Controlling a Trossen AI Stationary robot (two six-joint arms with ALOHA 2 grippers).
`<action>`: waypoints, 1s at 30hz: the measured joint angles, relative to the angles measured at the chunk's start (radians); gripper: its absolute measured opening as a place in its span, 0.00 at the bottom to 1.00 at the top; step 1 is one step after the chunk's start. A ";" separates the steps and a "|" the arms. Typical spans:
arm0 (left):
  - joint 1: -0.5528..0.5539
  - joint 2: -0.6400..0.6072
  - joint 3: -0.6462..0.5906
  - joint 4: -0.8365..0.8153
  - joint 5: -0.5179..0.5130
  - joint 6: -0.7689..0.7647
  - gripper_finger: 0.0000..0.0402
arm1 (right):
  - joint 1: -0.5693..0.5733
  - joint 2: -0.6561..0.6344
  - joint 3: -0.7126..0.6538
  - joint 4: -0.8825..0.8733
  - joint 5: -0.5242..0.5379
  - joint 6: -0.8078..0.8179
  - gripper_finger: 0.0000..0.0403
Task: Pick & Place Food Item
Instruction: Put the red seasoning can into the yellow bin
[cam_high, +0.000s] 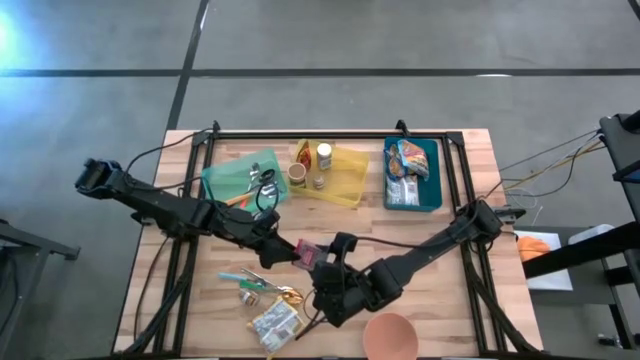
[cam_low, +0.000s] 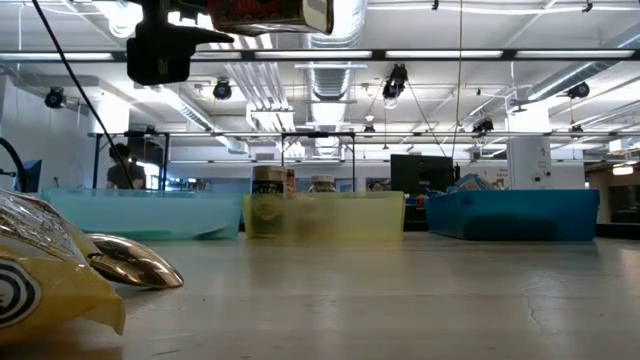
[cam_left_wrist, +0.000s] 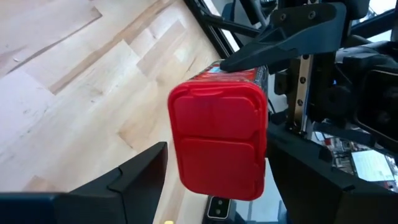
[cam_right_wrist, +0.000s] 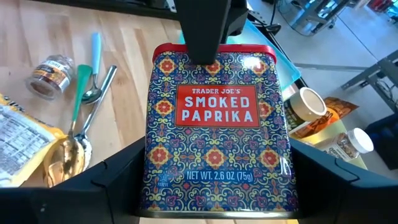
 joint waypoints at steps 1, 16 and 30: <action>0.000 0.000 0.000 -0.003 0.001 0.000 0.70 | 0.001 0.000 0.000 0.000 0.000 0.000 0.73; 0.013 0.000 -0.002 0.022 0.003 0.042 0.70 | 0.013 -0.002 0.018 0.030 0.008 -0.037 0.73; 0.008 0.000 -0.005 0.101 0.070 0.066 0.70 | 0.007 -0.003 0.031 0.165 0.042 -0.190 0.73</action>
